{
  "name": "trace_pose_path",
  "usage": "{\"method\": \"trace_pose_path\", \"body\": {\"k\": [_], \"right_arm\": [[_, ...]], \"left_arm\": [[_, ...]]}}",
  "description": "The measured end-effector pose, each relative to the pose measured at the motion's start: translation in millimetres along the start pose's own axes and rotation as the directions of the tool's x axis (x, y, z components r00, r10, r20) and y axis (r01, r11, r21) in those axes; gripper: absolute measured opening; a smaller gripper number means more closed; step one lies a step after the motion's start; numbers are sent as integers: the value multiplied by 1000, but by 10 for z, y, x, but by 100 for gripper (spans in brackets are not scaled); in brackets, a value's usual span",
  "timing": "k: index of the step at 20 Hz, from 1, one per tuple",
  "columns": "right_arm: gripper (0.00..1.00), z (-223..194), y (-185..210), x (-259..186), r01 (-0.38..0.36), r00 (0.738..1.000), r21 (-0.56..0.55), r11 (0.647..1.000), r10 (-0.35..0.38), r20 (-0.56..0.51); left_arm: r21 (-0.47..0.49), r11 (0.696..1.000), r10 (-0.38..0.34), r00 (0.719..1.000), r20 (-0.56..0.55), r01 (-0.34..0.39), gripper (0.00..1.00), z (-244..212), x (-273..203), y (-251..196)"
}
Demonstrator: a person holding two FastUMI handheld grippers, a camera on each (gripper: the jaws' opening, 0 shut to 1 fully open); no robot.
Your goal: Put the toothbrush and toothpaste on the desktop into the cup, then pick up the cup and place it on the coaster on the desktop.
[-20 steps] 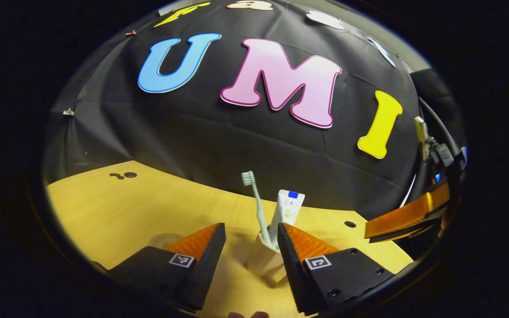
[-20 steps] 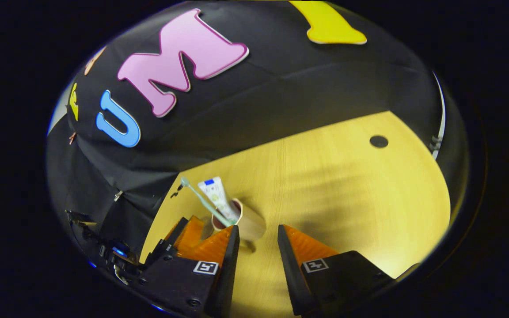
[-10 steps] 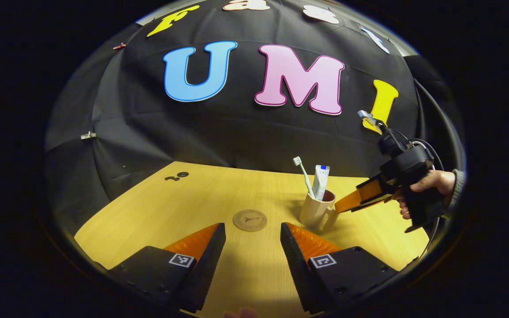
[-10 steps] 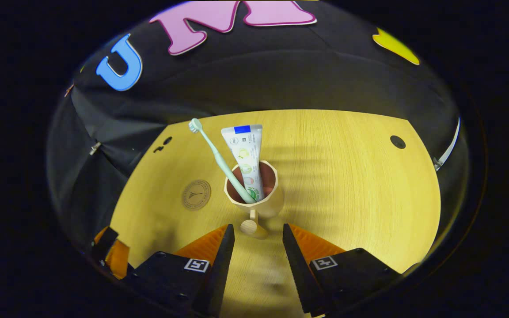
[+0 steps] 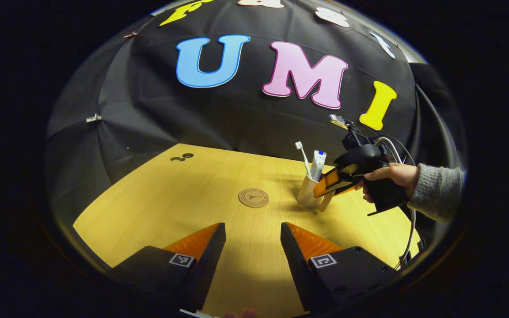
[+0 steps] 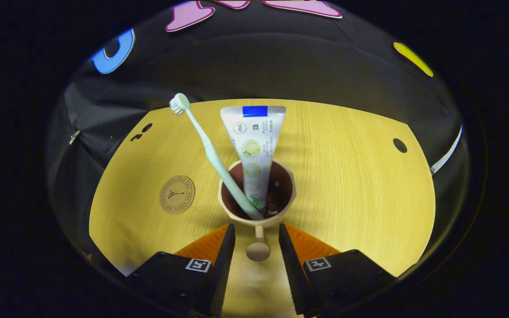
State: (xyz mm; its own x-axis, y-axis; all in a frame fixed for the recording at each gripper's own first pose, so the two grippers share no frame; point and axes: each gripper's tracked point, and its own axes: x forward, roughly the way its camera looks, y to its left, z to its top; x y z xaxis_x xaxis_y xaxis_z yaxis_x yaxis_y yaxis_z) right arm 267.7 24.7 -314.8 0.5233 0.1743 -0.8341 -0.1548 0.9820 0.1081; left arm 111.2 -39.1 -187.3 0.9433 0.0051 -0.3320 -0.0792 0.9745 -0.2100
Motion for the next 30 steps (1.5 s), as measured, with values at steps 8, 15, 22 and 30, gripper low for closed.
{"method": "trace_pose_path", "body": {"k": [8,15,22,30], "right_arm": [[20,-26,-29,24,74,997,-57,996,-71,43],[17,115,58,-269,25,993,-101,995,-13,118],[18,173,392,-236,8,995,-178,984,10,104],[17,5,374,-5,18,1000,-162,987,-20,-15]], "left_arm": [[-32,999,15,1000,-4,-15,80,-68,16,173],[-40,999,23,1000,7,-23,80,-79,-5,192],[-71,996,54,998,25,-52,80,-93,-81,302],[-64,996,65,997,28,-63,80,-123,-102,316]]}}
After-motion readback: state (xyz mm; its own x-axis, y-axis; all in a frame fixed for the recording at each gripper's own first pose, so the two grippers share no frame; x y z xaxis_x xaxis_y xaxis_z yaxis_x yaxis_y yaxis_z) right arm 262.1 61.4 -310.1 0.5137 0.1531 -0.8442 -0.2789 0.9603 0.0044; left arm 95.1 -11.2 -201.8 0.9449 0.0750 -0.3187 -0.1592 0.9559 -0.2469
